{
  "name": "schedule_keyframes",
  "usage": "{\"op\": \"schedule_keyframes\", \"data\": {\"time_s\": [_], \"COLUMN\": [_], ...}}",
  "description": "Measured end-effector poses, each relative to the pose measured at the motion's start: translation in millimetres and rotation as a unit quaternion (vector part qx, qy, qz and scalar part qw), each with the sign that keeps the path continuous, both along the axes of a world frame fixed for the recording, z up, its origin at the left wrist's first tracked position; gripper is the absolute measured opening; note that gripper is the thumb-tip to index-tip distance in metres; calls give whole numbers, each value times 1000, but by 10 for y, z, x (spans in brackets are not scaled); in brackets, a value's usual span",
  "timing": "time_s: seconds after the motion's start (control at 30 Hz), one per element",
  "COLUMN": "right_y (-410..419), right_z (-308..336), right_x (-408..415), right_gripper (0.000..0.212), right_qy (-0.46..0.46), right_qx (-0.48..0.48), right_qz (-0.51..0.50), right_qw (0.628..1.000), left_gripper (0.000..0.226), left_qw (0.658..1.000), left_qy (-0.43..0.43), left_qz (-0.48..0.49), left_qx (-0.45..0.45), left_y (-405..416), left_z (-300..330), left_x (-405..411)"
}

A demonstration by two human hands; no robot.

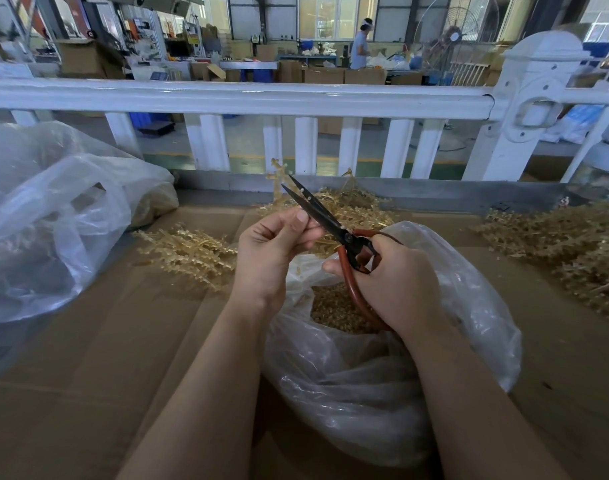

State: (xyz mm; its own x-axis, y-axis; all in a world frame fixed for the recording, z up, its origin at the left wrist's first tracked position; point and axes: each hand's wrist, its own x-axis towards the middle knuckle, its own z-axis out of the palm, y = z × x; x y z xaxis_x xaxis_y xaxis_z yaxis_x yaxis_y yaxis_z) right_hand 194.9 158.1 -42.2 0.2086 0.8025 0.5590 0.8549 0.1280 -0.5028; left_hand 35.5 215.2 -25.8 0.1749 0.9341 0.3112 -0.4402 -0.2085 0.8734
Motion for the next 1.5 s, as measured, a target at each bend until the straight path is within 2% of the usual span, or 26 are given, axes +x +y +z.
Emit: {"op": "schedule_keyframes", "data": {"time_s": [0.3, 0.43, 0.77, 0.93, 1.07, 1.27, 1.37, 1.5], "right_y": [4, -2, 13, -6, -2, 40, 42, 33], "right_z": [-11, -19, -4, 19, 29, 61, 83, 97], "right_x": [15, 17, 19, -8, -11, 1, -9, -37], "right_gripper": [69, 73, 65, 70, 55, 24, 13, 17], "right_qy": [-6, -2, -6, 2, 97, 257, 287, 303], "right_qx": [2, 10, 19, 11, 3, -29, -38, -36], "right_qz": [-22, -20, -13, -8, 10, 51, 68, 66], "right_qw": [1000, 1000, 1000, 1000, 995, 965, 955, 950], "left_gripper": [11, 11, 13, 12, 18, 12, 8, 7], "left_qw": [999, 999, 1000, 1000, 997, 993, 988, 986], "left_qy": [33, 31, 8, -12, -10, 110, 147, 157], "left_qz": [5, 3, -5, 0, 7, -13, -12, -15], "left_qx": [42, 37, 14, -17, -71, -49, -47, -48], "left_y": [-21, -30, -45, -38, -24, -45, -62, -95], "left_z": [-20, -13, 16, 17, 9, -32, -31, -4], "left_x": [27, 26, 50, 41, 45, 128, 161, 174]}}
